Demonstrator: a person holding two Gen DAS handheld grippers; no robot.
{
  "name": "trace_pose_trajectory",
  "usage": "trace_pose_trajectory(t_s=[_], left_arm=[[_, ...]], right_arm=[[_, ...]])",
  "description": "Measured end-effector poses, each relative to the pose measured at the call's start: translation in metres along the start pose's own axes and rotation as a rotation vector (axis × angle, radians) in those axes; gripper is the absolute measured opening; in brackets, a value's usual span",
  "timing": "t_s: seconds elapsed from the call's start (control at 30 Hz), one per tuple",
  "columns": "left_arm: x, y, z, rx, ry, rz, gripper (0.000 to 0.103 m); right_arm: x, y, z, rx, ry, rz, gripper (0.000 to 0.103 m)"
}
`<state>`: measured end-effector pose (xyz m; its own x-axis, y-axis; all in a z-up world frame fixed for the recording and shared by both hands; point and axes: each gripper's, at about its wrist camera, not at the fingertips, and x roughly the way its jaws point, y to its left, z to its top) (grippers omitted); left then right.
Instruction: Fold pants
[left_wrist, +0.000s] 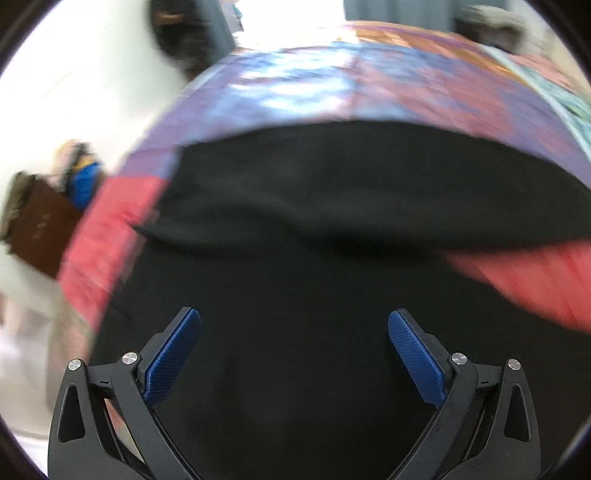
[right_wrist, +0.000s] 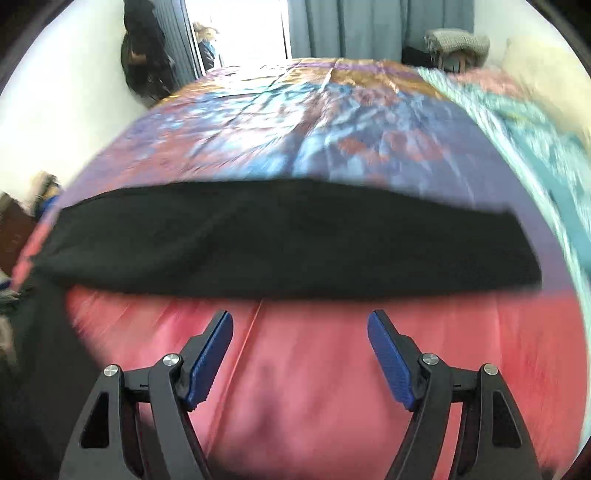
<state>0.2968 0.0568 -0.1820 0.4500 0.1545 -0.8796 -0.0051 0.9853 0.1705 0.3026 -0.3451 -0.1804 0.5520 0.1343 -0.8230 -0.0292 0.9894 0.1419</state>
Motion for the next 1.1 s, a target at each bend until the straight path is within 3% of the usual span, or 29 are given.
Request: trace_pose_trajectory(t_s=[0.07,0.17,0.23,0.3,0.37,0.43,0.57,0.63,0.73,0.87,0.97,1.03,1.1], left_arm=[[-0.005,-0.029,-0.030,0.061,0.022,-0.035,0.102],[-0.002,-0.051,-0.061,0.130,0.050,-0.015,0.103],[-0.008,-0.044,-0.071,0.121,0.018,-0.005,0.103],[-0.006,-0.027,-0.072,0.102,0.038,0.003,0.103],[-0.001,-0.010,-0.070,0.055,0.060,0.011,0.103],[0.006,0.010,-0.066,-0.007,0.086,-0.038,0.103],[0.003,0.029,-0.054,-0.083,0.114,0.061,0.103],[-0.006,0.036,-0.041,-0.101,0.102,0.057,0.102],[-0.018,0.032,-0.013,-0.091,0.015,0.023,0.102],[-0.014,0.021,0.059,-0.086,-0.100,0.036,0.102],[0.021,0.022,0.106,-0.086,-0.121,0.086,0.102],[0.060,0.027,0.127,-0.109,-0.088,0.151,0.102],[0.099,0.034,0.127,-0.138,-0.013,0.207,0.103]], right_arm=[[-0.024,0.002,-0.046,0.035,0.021,0.019,0.076],[-0.037,-0.018,-0.113,0.109,0.098,-0.065,0.076],[-0.048,-0.061,-0.151,0.216,0.119,-0.173,0.076],[-0.071,-0.097,-0.175,0.309,0.064,-0.233,0.076],[-0.081,-0.135,-0.190,0.457,0.070,-0.344,0.082],[-0.088,-0.155,-0.194,0.549,0.021,-0.288,0.082],[-0.075,-0.140,-0.180,0.450,0.078,-0.371,0.091],[-0.083,-0.133,-0.183,0.478,0.084,-0.396,0.090],[-0.102,-0.110,-0.173,0.465,0.011,-0.388,0.090],[-0.079,-0.094,-0.105,0.346,-0.027,-0.266,0.090],[-0.042,-0.114,-0.037,0.311,-0.015,-0.161,0.090],[-0.015,-0.138,0.001,0.283,-0.001,-0.193,0.090],[0.008,-0.174,0.034,0.271,0.008,-0.260,0.090]])
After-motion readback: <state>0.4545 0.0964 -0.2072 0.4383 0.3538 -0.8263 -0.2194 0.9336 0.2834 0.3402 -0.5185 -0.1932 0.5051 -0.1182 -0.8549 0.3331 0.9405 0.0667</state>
